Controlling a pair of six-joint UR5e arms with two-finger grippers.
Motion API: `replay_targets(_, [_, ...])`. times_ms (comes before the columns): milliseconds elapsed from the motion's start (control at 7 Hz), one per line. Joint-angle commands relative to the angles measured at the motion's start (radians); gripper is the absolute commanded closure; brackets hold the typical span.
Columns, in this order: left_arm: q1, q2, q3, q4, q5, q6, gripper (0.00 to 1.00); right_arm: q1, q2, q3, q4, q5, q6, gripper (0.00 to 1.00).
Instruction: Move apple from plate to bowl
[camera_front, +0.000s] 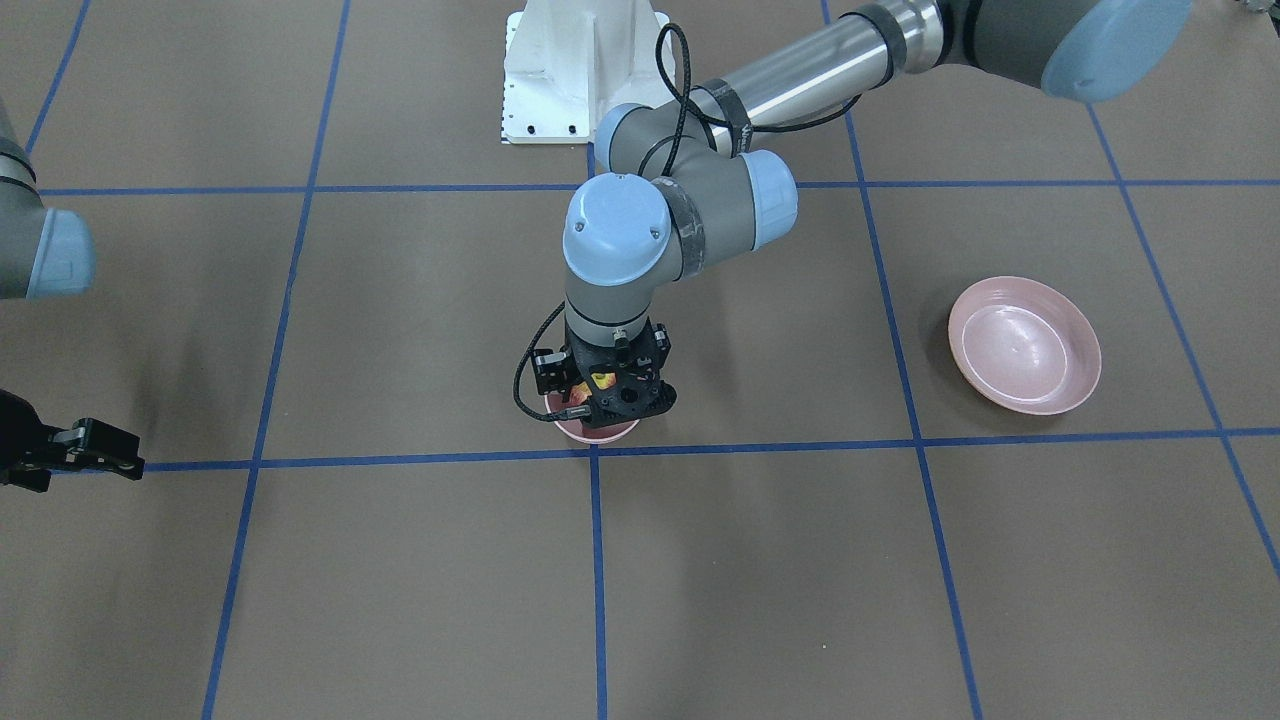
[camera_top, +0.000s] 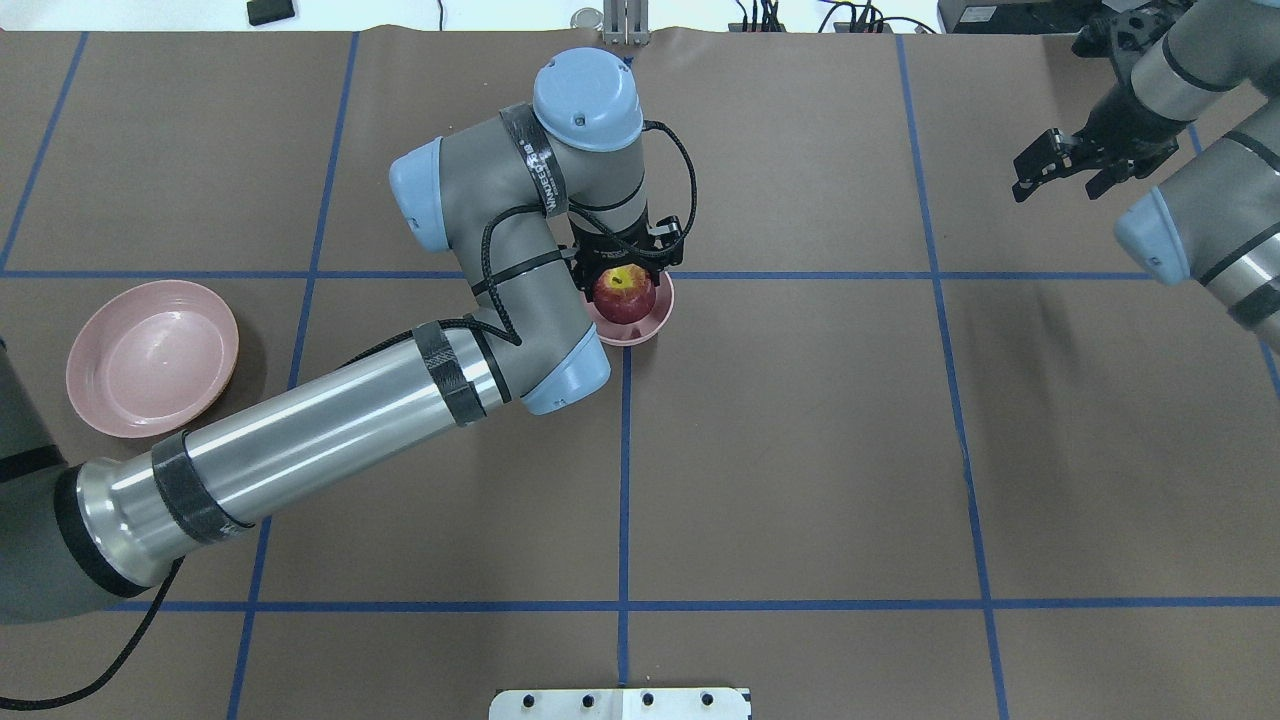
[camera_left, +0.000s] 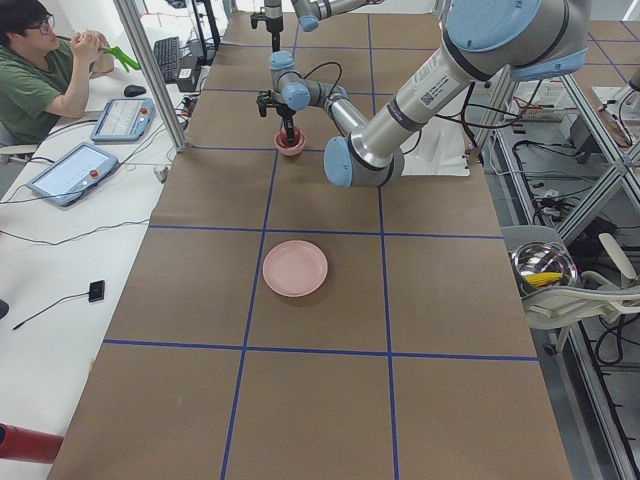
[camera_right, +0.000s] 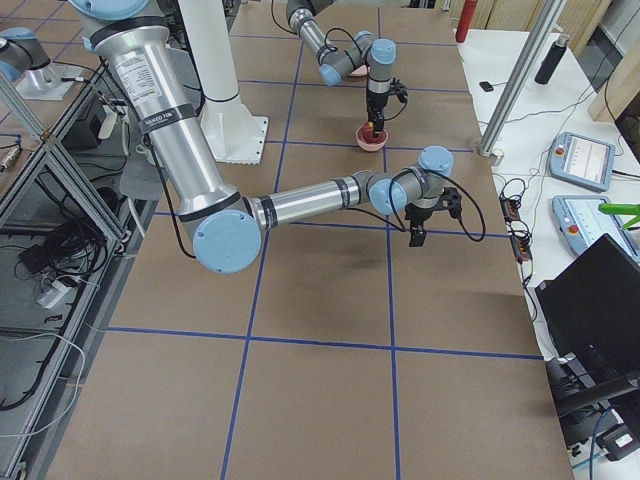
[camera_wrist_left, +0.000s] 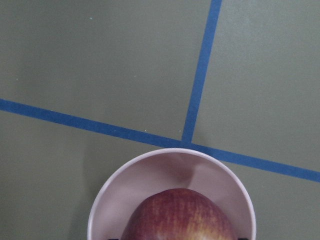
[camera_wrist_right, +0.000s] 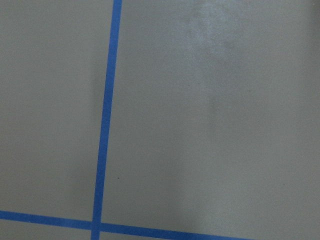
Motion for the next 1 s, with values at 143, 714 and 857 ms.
replay_targets(143, [0.015,0.002,-0.013,-0.006,0.07,0.005,0.02,0.017,-0.002,0.001,-0.004,0.007,-0.012,0.0])
replay_targets(714, [-0.128,0.135,-0.36,0.311,0.049,0.308,0.02,0.105,-0.08,0.018,-0.008,0.002,-0.111,0.0])
replay_targets(857, [-0.166,0.268,-0.495,0.299,0.044,0.314,0.02,0.13,-0.14,0.042,-0.008,0.001,-0.167,0.0])
